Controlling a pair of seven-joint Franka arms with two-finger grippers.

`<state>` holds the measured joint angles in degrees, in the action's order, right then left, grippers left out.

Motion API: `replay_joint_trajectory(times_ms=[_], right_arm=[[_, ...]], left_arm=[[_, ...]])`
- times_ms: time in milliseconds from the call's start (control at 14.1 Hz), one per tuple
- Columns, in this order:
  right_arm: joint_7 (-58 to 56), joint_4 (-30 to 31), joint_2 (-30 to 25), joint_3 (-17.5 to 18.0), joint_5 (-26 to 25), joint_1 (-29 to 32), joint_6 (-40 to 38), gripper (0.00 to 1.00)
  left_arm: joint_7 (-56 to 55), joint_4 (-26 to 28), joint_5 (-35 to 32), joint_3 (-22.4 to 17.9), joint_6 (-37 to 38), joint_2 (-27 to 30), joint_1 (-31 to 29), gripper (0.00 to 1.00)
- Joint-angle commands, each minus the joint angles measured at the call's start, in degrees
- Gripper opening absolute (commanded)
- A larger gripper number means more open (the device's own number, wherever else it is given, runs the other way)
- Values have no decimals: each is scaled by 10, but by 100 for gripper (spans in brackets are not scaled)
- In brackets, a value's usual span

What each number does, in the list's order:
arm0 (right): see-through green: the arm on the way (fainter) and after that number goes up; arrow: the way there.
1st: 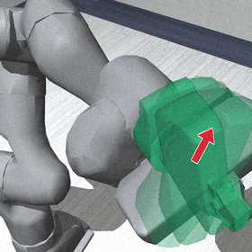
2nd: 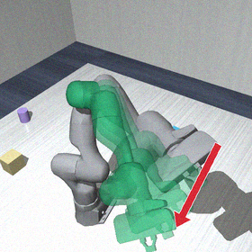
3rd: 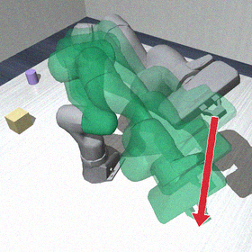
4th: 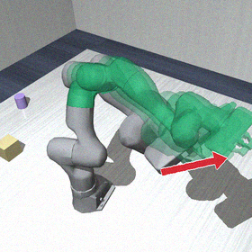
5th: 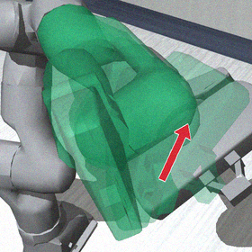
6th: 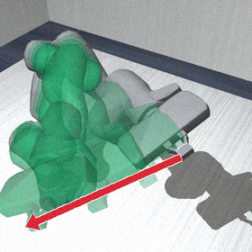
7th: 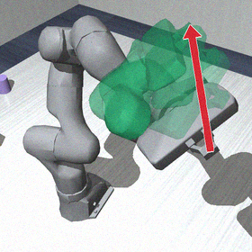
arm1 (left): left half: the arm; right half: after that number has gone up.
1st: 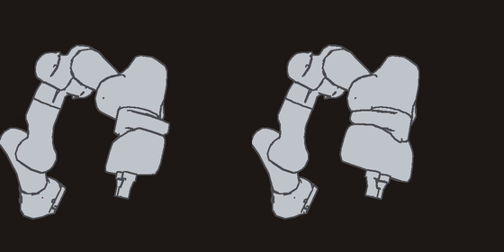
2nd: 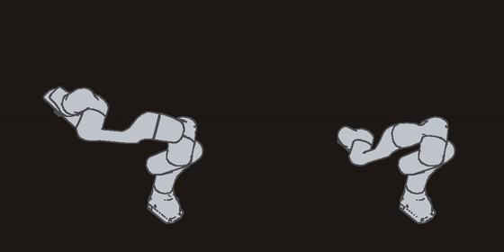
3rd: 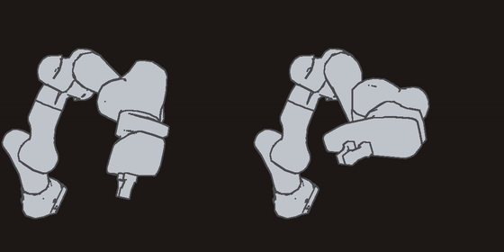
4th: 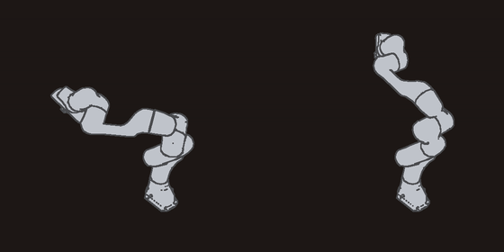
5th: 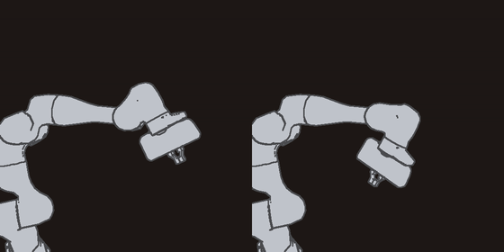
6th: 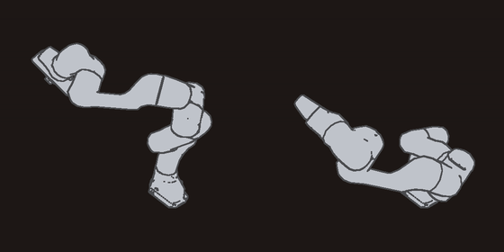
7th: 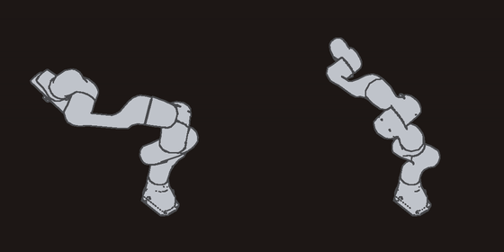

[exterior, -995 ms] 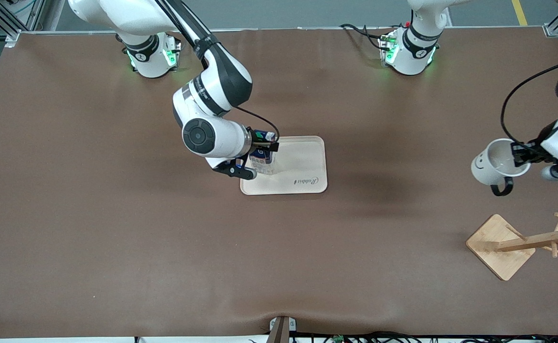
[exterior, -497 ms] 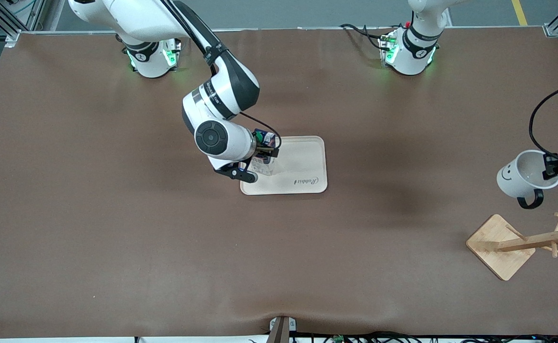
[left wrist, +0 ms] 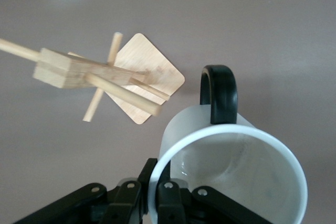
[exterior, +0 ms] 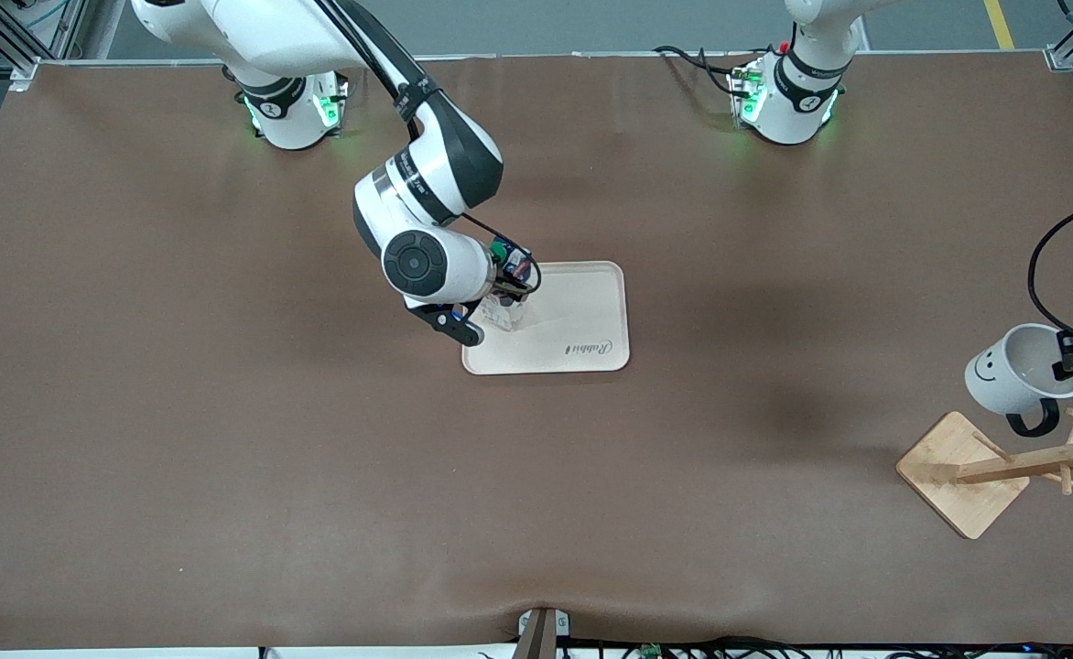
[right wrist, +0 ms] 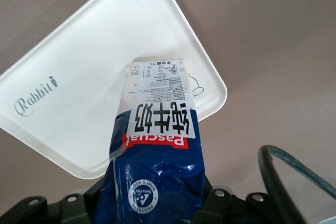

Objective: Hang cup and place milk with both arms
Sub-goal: 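Hang the mug handle on the stand peg while the right gripper carries milk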

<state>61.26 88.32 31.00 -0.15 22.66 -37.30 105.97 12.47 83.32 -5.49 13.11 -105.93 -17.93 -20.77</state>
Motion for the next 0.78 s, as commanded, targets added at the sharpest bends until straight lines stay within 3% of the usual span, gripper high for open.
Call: replay_joint_trajectory(times_ms=[0, 284, 497, 711], right_arm=[[17, -32, -14, -6, 4, 13, -35, 0], [66, -138, -35, -6, 0, 91, -154, 0], [46, -180, -35, 0, 5, 190, -221, 0], [-131, -180, -45, -4, 2, 280, -259, 0]], left_arm=[[28, -21, 8, 3, 2, -11, -19, 0], [49, -22, 9, 2, -9, -11, -37, 0], [69, -22, 9, 2, -32, -23, -46, 0], [78, -31, 10, 2, -37, -35, -55, 0]])
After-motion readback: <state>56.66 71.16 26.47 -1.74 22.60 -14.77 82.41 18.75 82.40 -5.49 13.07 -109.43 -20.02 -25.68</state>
